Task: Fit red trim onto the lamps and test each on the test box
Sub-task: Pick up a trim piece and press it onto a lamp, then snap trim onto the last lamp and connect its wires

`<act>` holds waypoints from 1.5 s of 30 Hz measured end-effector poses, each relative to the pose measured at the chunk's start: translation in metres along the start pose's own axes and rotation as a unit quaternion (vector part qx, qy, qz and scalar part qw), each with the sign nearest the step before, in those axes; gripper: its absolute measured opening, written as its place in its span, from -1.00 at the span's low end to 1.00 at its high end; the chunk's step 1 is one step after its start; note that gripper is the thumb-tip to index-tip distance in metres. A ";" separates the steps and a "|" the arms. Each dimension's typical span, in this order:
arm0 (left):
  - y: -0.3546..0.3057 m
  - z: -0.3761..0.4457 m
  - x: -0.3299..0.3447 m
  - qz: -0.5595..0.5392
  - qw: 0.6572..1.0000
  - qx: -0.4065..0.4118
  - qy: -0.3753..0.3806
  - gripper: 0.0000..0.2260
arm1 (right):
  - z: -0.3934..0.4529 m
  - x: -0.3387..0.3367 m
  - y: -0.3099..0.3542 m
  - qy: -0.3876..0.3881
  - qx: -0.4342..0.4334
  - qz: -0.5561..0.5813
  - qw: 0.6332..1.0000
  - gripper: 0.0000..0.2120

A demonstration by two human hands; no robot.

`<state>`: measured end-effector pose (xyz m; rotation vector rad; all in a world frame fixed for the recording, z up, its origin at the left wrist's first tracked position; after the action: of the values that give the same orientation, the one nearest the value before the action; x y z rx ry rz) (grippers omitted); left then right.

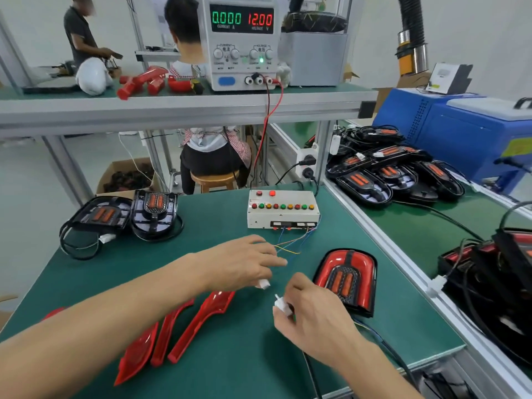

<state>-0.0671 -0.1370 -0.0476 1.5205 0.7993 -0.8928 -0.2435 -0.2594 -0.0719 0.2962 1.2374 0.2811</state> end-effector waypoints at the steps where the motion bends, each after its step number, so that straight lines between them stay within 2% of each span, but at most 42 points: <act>1: 0.002 -0.005 0.002 0.011 0.999 -0.018 0.026 -0.71 | -0.001 -0.003 -0.003 0.012 0.060 0.056 0.997 -0.66; 3: -0.004 -0.013 0.002 0.000 0.996 -0.058 0.074 -0.51 | 0.003 -0.014 -0.009 0.007 0.162 0.177 0.971 -0.64; 4: -0.010 -0.015 -0.002 -0.020 0.994 -0.079 0.069 -0.42 | 0.007 -0.022 -0.012 0.003 0.212 0.269 0.939 -0.66; 5: -0.016 -0.015 -0.007 -0.042 0.994 -0.099 0.035 -0.40 | 0.013 -0.031 -0.016 -0.002 0.264 0.377 0.888 -0.70; 6: -0.023 -0.013 -0.012 -0.064 0.991 -0.116 -0.032 -0.47 | 0.019 -0.041 -0.022 -0.011 0.316 0.480 0.818 -0.75; 8: -0.037 -0.010 -0.023 -0.126 0.961 -0.166 -0.182 -0.69 | 0.027 -0.064 -0.038 -0.052 0.388 0.607 0.691 -0.78; 9: -0.044 -0.009 -0.028 -0.189 0.938 -0.194 -0.216 -0.69 | 0.029 -0.077 -0.047 -0.079 0.401 0.647 0.643 -0.77; 10: -0.051 -0.007 -0.032 -0.286 0.907 -0.223 -0.214 -0.63 | 0.031 -0.090 -0.056 -0.111 0.402 0.686 0.596 -0.76; 12: -0.067 0.000 -0.035 -0.487 0.814 -0.275 -0.154 -0.52 | 0.031 -0.110 -0.075 -0.195 0.386 0.737 0.519 -0.79; 15: -0.076 0.013 -0.031 -0.656 0.674 -0.322 -0.108 -0.52 | 0.018 -0.126 -0.104 -0.334 0.353 0.760 0.432 -0.82; 16: -0.077 0.016 -0.028 -0.676 0.648 -0.334 -0.111 -0.62 | 0.010 -0.128 -0.115 -0.367 0.343 0.762 0.408 -0.83; 18: -0.079 0.025 -0.025 -0.682 0.632 -0.351 -0.113 -0.84 | -0.007 -0.129 -0.133 -0.415 0.335 0.760 0.373 -0.87; 19: -0.080 0.030 -0.024 -0.679 0.629 -0.362 -0.111 -0.87 | -0.016 -0.127 -0.140 -0.432 0.337 0.754 0.364 -0.88; 21: -0.078 0.046 -0.024 -0.656 0.625 -0.403 -0.128 -0.84 | -0.034 -0.119 -0.150 -0.446 0.348 0.738 0.368 -0.90; 23: -0.070 0.065 -0.025 -0.613 0.627 -0.451 -0.168 -0.82 | -0.053 -0.105 -0.151 -0.430 0.370 0.716 0.406 -0.92; 24: -0.064 0.075 -0.026 -0.580 0.637 -0.473 -0.183 -0.82 | -0.063 -0.098 -0.149 -0.414 0.385 0.692 0.449 -0.92; 26: -0.054 0.095 -0.028 -0.523 0.658 -0.504 -0.197 -0.80 | -0.084 -0.083 -0.141 -0.358 0.410 0.610 0.576 -0.97; 27: -0.052 0.105 -0.027 -0.505 0.668 -0.512 -0.194 -0.78 | -0.093 -0.076 -0.136 -0.314 0.422 0.572 0.629 -0.94; 28: -0.051 0.115 -0.026 -0.489 0.678 -0.515 -0.189 -0.76 | -0.100 -0.070 -0.132 -0.260 0.439 0.545 0.665 -0.84; 29: -0.051 0.123 -0.025 -0.475 0.688 -0.517 -0.184 -0.75 | -0.103 -0.064 -0.127 -0.202 0.456 0.533 0.684 -0.78; 30: -0.052 0.130 -0.023 -0.461 0.697 -0.521 -0.175 -0.75 | -0.103 -0.059 -0.120 -0.149 0.468 0.536 0.687 -0.77; 32: -0.054 0.140 -0.018 -0.433 0.711 -0.534 -0.147 -0.75 | -0.096 -0.053 -0.106 -0.092 0.482 0.569 0.660 -0.81; 34: -0.056 0.147 -0.012 -0.411 0.737 -0.530 -0.087 -0.75 | -0.084 -0.046 -0.097 -0.101 0.498 0.584 0.633 -0.83; 36: -0.058 0.150 -0.008 -0.414 0.762 -0.498 -0.013 -0.74 | -0.074 -0.036 -0.095 -0.124 0.515 0.565 0.632 -0.86; 39: -0.059 0.151 -0.006 -0.450 0.772 -0.448 0.019 -0.71 | -0.062 -0.027 -0.095 -0.133 0.524 0.523 0.659 -0.55; 42: -0.058 0.150 -0.007 -0.484 0.752 -0.448 0.018 -0.73 | -0.053 -0.024 -0.086 -0.123 0.512 0.479 0.702 -0.51; 44: -0.059 0.147 -0.006 -0.530 0.709 -0.465 0.013 -0.76 | -0.048 -0.021 -0.078 -0.123 0.505 0.446 0.729 -0.54; 45: -0.059 0.146 -0.006 -0.553 0.684 -0.477 0.006 -0.78 | -0.046 -0.021 -0.076 -0.114 0.499 0.396 0.763 -0.55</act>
<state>-0.1367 -0.2747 -0.0804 -0.0337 1.8861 -0.9923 -0.2903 -0.3341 -0.0954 1.7614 0.8503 0.2630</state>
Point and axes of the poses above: each hand's wrist, its own z-axis towards the middle knuckle, its own x-axis out of the palm, y = z × x, the point moved 1 cm from there along z, towards the middle knuckle, and after that the axes turned 9 degrees about z, right-handed, at the moved point
